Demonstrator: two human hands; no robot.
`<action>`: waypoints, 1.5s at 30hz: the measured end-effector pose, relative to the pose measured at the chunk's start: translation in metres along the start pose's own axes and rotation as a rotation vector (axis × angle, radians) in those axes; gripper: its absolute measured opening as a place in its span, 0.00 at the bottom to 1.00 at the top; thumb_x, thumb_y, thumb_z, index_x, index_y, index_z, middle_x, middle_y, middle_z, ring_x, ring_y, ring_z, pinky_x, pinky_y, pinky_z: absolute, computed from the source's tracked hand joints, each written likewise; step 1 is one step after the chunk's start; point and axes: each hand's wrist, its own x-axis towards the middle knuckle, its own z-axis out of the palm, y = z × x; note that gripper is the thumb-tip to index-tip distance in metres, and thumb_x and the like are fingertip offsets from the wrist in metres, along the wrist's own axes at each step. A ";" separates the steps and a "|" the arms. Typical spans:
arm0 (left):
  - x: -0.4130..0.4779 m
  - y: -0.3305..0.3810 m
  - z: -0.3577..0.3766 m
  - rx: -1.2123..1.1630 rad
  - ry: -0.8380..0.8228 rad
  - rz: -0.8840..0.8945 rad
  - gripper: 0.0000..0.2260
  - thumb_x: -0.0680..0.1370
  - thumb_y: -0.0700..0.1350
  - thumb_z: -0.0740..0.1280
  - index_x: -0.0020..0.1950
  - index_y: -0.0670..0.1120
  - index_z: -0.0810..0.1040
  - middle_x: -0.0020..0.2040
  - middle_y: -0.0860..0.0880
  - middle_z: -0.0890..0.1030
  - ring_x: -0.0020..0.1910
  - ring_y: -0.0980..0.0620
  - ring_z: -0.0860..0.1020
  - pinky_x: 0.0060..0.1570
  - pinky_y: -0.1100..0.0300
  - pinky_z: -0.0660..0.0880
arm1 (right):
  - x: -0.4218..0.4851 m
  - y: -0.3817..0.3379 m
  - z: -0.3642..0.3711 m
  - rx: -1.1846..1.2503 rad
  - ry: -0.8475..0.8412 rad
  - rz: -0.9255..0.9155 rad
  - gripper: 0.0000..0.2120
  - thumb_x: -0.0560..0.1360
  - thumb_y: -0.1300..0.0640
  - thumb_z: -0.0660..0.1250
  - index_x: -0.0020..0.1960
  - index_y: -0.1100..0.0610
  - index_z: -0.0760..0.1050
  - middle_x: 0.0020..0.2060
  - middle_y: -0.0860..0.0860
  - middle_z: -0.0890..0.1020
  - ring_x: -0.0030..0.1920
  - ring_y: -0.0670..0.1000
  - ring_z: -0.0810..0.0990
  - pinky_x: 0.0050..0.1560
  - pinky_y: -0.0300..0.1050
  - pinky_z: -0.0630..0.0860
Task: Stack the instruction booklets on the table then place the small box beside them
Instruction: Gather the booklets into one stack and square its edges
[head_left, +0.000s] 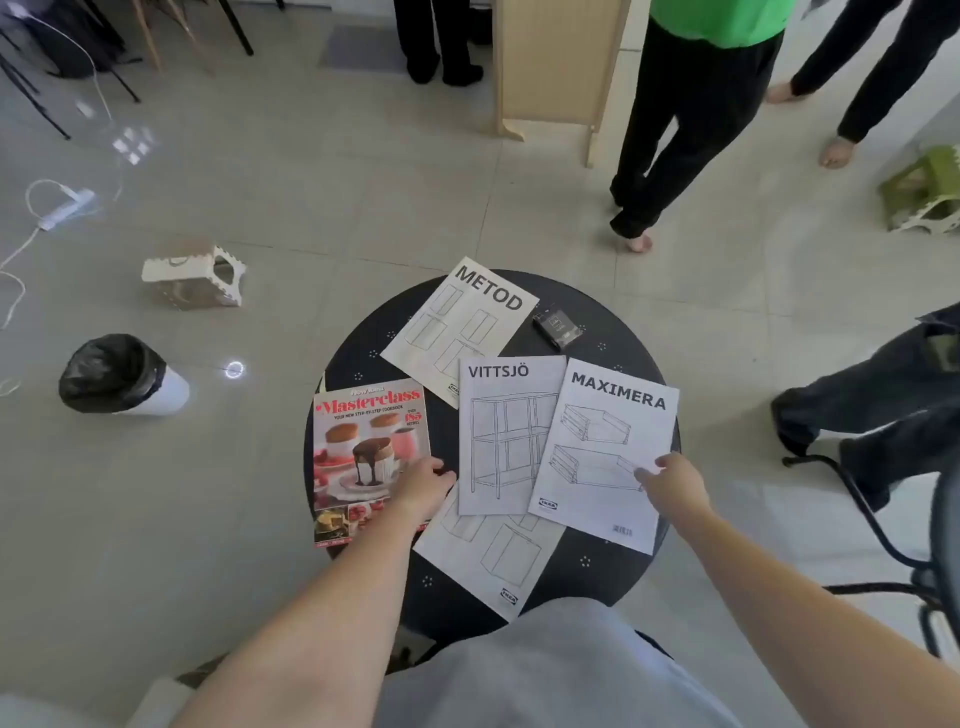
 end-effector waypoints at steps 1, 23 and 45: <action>0.007 0.004 0.006 -0.022 -0.003 -0.019 0.24 0.85 0.48 0.65 0.81 0.42 0.71 0.77 0.43 0.76 0.68 0.44 0.78 0.64 0.53 0.74 | 0.005 0.001 0.004 0.027 0.008 0.039 0.28 0.82 0.52 0.68 0.77 0.65 0.69 0.69 0.62 0.80 0.64 0.64 0.81 0.59 0.53 0.78; 0.039 0.024 0.049 -0.172 0.203 -0.048 0.07 0.84 0.41 0.68 0.60 0.40 0.81 0.44 0.47 0.81 0.41 0.50 0.79 0.38 0.59 0.74 | 0.030 0.001 0.047 0.130 0.149 0.381 0.37 0.75 0.51 0.79 0.73 0.68 0.65 0.72 0.66 0.72 0.72 0.70 0.73 0.68 0.68 0.75; -0.054 -0.012 0.015 -0.279 0.245 0.056 0.18 0.87 0.35 0.59 0.74 0.49 0.74 0.72 0.48 0.81 0.72 0.45 0.79 0.59 0.56 0.79 | -0.011 0.029 0.000 0.590 -0.155 0.069 0.12 0.82 0.62 0.64 0.61 0.50 0.79 0.59 0.53 0.88 0.55 0.60 0.87 0.47 0.57 0.85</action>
